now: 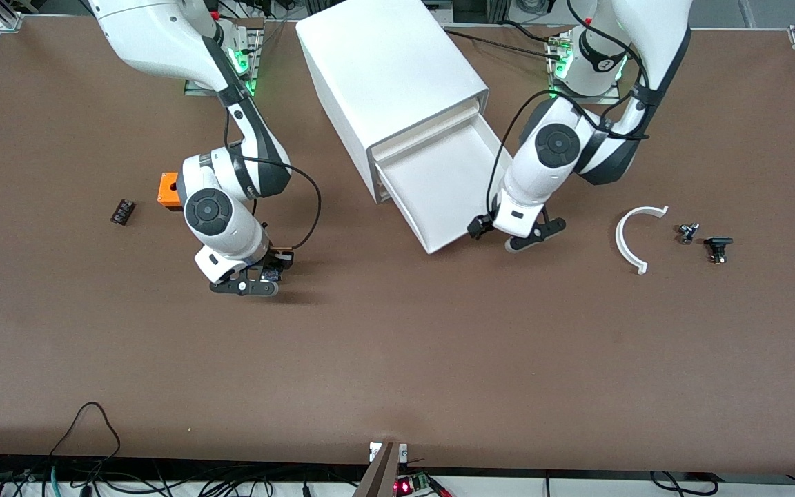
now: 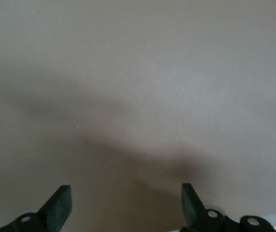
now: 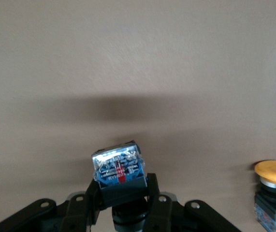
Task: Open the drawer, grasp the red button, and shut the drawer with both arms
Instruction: 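Push the drawer shut with the left gripper while the right gripper holds the button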
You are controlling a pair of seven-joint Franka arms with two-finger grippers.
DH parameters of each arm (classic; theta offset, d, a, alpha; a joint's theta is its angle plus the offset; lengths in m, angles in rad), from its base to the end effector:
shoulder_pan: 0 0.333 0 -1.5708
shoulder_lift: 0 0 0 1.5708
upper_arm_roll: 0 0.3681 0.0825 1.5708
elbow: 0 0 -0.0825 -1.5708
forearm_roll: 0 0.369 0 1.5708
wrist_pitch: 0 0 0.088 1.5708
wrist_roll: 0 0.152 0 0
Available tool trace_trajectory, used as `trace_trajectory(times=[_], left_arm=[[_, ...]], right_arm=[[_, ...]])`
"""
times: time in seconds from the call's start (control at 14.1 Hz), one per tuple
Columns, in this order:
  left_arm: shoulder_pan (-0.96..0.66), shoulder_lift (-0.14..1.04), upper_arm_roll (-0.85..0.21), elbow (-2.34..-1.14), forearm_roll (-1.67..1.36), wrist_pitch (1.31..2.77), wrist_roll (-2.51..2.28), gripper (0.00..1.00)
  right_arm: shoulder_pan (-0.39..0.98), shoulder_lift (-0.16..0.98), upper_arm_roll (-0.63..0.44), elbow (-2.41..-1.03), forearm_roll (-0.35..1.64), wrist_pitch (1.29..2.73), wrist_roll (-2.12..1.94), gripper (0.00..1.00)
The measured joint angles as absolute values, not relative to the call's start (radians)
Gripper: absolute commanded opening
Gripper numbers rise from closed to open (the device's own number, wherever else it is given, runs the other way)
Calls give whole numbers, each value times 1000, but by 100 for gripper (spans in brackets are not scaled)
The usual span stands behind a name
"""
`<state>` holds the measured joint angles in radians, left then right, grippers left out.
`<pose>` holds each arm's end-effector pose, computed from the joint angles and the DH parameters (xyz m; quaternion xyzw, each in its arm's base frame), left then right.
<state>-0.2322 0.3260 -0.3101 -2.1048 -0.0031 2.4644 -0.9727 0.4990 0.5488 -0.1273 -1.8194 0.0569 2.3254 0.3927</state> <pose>0.5104 -0.3020 0.2894 0.9732 0.2230 -0.0165 0.0529 0.6125 0.2487 0.2444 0.9995 -0.0218 -0.0126 0.0190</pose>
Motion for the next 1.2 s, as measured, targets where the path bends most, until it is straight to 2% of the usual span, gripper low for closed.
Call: trace_trajectory(times=[0.28, 0.57, 0.64, 0.71, 0.78, 1.06, 1.2], left_arm=[[-237, 276, -429, -2171, -3, 2438, -973, 100], [-241, 243, -511, -2198, -3, 2347, -973, 100], [-241, 240, -521, -2199, -3, 2336, -973, 100], [-241, 239, -531, -2199, -3, 2332, -973, 100], [-241, 239, -538, -2199, -3, 2330, -973, 100], [-240, 239, -561, -2200, -3, 2329, -973, 100], [-231, 232, -564, -2200, -3, 2329, -975, 100]], right_arm=[[486, 521, -131, -1891, 22, 2361, 396, 33], [479, 513, -131, -1981, -7, 2447, 396, 34], [479, 514, -131, -1999, -29, 2455, 396, 39], [479, 515, -131, -2012, -45, 2460, 396, 81], [479, 515, -131, -2017, -49, 2462, 396, 100], [478, 498, -131, -1991, -50, 2445, 398, 100], [476, 483, -132, -1930, -50, 2365, 427, 100]])
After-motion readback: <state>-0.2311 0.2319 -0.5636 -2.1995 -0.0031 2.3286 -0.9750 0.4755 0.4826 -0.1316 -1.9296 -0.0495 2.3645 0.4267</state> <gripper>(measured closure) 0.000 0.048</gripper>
